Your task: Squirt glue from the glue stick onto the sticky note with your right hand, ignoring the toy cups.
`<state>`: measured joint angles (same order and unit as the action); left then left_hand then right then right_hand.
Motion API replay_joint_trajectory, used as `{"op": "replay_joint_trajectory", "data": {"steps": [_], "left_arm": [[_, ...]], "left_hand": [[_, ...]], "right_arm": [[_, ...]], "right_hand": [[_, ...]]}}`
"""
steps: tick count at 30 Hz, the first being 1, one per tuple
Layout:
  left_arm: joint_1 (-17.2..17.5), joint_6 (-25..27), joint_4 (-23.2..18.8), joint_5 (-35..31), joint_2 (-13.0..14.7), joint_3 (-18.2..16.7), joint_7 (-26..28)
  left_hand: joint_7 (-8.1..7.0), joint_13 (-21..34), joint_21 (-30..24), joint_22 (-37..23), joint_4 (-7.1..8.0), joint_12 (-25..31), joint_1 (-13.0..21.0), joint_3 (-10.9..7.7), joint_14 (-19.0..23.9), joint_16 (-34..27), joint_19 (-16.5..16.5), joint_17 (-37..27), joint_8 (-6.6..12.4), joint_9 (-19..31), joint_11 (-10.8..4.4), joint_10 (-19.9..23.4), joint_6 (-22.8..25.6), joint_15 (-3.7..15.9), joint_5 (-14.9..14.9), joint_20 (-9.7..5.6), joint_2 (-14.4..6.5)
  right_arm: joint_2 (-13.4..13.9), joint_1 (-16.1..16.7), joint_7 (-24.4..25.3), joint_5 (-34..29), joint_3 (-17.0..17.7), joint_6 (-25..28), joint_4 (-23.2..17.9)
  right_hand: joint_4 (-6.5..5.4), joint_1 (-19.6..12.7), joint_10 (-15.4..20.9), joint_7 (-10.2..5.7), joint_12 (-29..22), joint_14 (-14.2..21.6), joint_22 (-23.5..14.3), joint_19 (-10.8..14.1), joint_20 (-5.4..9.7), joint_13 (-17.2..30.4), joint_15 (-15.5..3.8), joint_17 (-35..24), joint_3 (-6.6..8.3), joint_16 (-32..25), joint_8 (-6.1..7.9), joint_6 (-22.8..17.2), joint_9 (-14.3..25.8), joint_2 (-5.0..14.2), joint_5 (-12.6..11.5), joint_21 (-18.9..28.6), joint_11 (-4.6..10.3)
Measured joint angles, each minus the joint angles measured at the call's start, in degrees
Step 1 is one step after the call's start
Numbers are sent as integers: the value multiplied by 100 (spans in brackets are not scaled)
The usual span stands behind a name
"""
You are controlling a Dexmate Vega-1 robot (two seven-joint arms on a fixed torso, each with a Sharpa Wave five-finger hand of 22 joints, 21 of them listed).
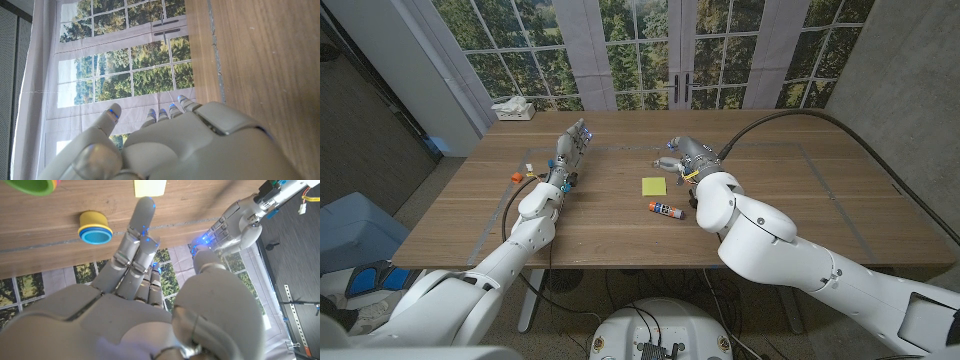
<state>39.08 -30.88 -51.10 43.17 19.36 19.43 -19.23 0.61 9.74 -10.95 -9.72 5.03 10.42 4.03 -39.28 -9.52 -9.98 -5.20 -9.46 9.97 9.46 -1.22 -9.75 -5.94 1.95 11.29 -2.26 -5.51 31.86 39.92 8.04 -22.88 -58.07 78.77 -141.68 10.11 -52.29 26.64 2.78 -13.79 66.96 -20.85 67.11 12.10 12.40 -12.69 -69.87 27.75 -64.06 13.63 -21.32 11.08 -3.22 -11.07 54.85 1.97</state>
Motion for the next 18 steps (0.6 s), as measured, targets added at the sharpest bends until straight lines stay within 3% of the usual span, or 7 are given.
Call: {"op": "replay_joint_trajectory", "data": {"steps": [2,4,11,16,18], "left_arm": [[7,0,-15,0,4,0,2],[10,0,-20,-2,7,-1,9],[34,4,-54,-4,15,-3,22],[60,13,-91,-4,32,-10,33],[67,17,-102,-3,36,-12,33]], "left_hand": [[0,0,0,0,0,0,0,0,0,0,0,0,0,0,0,0,0,0,0,0,0],[0,0,0,0,0,0,0,0,0,0,0,0,0,0,0,0,0,0,0,0,0],[0,0,0,0,0,0,0,0,0,0,0,0,0,0,0,0,0,0,0,0,0],[0,0,0,0,0,0,0,0,0,0,0,0,0,0,0,0,0,0,0,0,0],[0,0,0,0,0,0,0,0,0,0,0,0,0,0,0,0,0,0,0,0,0]], "right_arm": [[-32,3,-446,-385,-8,21,32],[-263,7,-883,-824,-60,41,273],[-639,132,-2147,-2064,22,-128,588],[-974,382,-3026,-2939,272,-504,774],[-1179,548,-3597,-3518,421,-843,859]], "right_hand": [[-5,-134,47,-5,0,15,-27,0,0,16,15,-6,5,-7,0,-60,0,42,0,43,19],[-25,-145,149,8,-22,61,-71,0,0,27,20,-28,25,-62,35,-152,0,54,0,120,2],[-25,-480,548,59,-106,351,-284,65,19,26,21,-57,25,-291,100,-493,0,119,0,441,-100],[-41,-481,653,47,-128,379,-322,65,19,53,10,-57,9,-333,121,-601,-1,119,0,509,-84],[-41,-547,653,46,-128,379,-344,65,19,53,10,-80,9,-354,121,-602,23,52,0,534,-84]]}}
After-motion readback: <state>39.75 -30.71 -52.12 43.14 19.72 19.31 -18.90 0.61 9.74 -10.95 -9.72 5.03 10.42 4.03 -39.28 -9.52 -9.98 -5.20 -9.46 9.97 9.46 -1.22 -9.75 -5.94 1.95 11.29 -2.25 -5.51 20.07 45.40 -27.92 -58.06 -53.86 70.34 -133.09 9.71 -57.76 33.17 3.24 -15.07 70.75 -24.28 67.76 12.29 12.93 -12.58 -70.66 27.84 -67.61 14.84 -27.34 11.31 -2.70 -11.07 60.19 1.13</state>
